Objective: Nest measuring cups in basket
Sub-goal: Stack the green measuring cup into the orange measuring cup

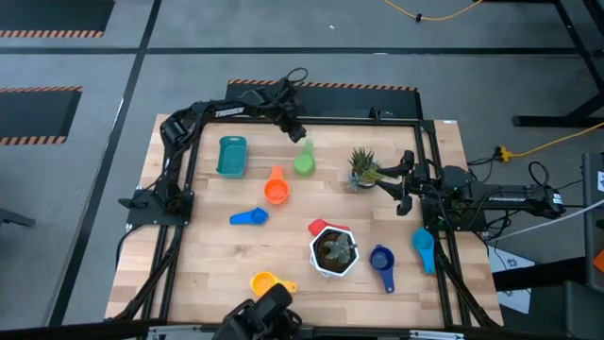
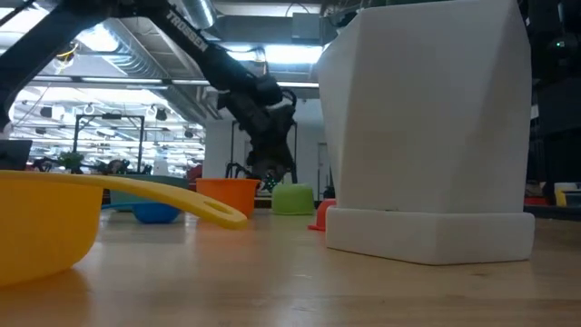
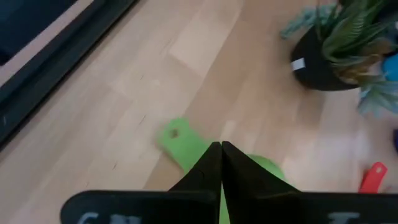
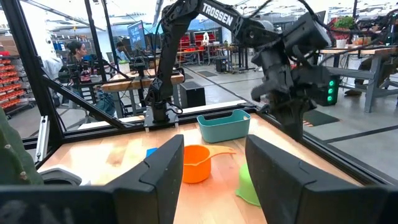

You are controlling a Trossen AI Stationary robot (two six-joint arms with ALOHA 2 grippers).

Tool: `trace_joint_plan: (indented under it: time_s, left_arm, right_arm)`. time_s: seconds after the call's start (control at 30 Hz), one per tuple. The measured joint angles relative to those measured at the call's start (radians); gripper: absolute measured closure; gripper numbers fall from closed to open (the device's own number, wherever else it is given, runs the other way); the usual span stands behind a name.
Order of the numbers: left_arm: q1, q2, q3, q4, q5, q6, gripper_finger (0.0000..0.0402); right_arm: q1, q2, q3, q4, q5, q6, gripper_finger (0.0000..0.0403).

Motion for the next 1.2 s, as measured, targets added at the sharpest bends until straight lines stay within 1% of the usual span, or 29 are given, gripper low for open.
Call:
trace_joint_plan:
  time_s: [0.2, 0.37, 0.47, 0.67, 0.77, 0.87, 1.1, 1.2]
  left_arm:
    - [-0.032, -0.039, 0.000, -0.002, 0.001, 0.048, 0.0401]
    - [-0.050, -0.039, 0.000, 0.009, -0.129, 0.053, 0.0398]
    - [-0.053, -0.039, 0.000, 0.015, -0.188, 0.055, 0.0375]
    - [-0.048, -0.033, 0.000, 0.059, -0.246, 0.051, 0.0305]
    - [-0.045, -0.007, 0.001, 0.064, -0.247, 0.021, 0.0275]
    - [-0.045, 0.029, 0.001, 0.069, -0.247, -0.009, 0.0259]
    - [-0.046, 0.102, 0.001, 0.088, -0.235, -0.045, 0.0256]
    - [-0.046, 0.125, 0.000, 0.112, -0.219, -0.086, 0.0255]
  right_arm:
    - [0.000, 0.000, 0.000, 0.000, 0.000, 0.000, 0.0226]
    - [0.000, 0.000, 0.000, 0.000, 0.000, 0.000, 0.0226]
    - [0.000, 0.000, 0.000, 0.000, 0.000, 0.000, 0.0226]
    - [0.000, 0.000, 0.000, 0.000, 0.000, 0.000, 0.0226]
    - [0.000, 0.000, 0.000, 0.000, 0.000, 0.000, 0.0226]
    - [0.000, 0.000, 0.000, -0.002, 0.000, -0.001, 0.0226]
    - [0.000, 0.000, 0.000, -0.020, 0.000, 0.000, 0.0226]
    - [0.000, 0.000, 0.000, -0.033, 0.000, 0.000, 0.0226]
